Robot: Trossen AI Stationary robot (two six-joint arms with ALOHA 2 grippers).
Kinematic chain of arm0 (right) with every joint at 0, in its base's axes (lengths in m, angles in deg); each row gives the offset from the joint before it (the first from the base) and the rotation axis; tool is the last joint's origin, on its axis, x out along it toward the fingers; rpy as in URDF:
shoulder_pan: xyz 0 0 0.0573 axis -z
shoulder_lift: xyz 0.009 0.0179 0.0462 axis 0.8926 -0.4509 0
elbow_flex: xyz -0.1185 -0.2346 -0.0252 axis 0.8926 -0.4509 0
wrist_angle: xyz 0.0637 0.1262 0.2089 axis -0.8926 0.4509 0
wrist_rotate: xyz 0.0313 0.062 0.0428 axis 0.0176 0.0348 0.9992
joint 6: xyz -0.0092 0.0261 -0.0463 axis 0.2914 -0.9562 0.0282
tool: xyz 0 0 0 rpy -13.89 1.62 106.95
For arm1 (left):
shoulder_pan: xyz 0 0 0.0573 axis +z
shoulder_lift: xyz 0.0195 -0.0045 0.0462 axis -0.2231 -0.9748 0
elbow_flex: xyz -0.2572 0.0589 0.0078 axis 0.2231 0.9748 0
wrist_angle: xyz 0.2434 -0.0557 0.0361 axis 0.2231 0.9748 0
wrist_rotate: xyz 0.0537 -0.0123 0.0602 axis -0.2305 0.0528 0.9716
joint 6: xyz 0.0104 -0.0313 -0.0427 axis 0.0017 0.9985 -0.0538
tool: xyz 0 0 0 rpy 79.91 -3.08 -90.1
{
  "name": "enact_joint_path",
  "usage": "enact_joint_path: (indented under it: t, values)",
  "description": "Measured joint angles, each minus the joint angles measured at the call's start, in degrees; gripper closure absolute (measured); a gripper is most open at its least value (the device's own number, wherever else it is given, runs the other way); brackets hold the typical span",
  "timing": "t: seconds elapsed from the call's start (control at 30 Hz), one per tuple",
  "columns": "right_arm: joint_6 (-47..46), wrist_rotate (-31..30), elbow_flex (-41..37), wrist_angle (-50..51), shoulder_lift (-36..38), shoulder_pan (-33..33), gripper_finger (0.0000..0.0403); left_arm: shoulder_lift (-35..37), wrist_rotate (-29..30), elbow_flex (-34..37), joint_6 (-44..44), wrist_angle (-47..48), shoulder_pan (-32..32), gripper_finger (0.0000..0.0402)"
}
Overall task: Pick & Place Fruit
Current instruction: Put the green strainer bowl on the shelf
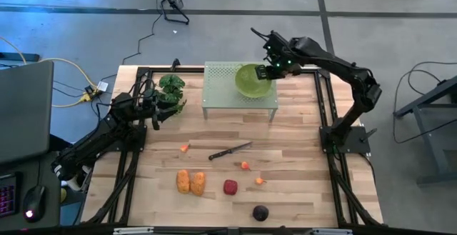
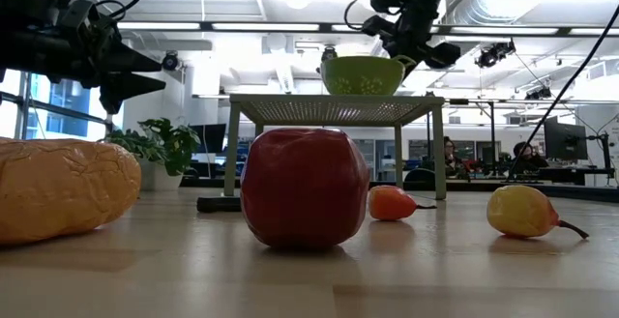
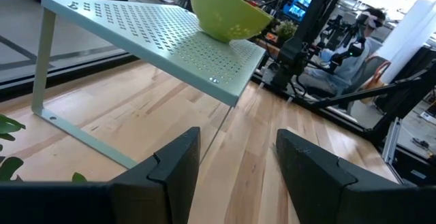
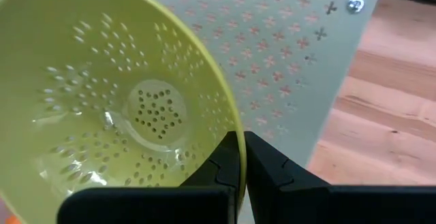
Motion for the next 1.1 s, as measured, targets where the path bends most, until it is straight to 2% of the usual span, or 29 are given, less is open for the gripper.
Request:
enact_joint_path:
  t: [0.13, 0.53, 0.93, 1.1]
  values:
    - [0.02, 2.68, -0.02, 2.62, 0.00, 1.25, 0.0397, -0.01, 0.00, 0.00, 0.00, 0.00, -0.01, 0.0211]
    - [4.02, 2.66, -0.02, 3.58, 0.09, 2.47, 0.0374, -0.01, 0.00, 0.00, 0.00, 0.00, -0.01, 0.0211]
    - [1.99, 3.06, -0.02, 1.34, 0.09, 2.58, 0.0291, -0.01, 0.00, 0.00, 0.00, 0.00, -0.01, 0.0211]
    - [1.94, 8.23, -0.02, 1.08, 0.29, 4.33, 0.0265, 0.00, -0.06, 0.00, 0.00, 0.00, -0.01, 0.0211]
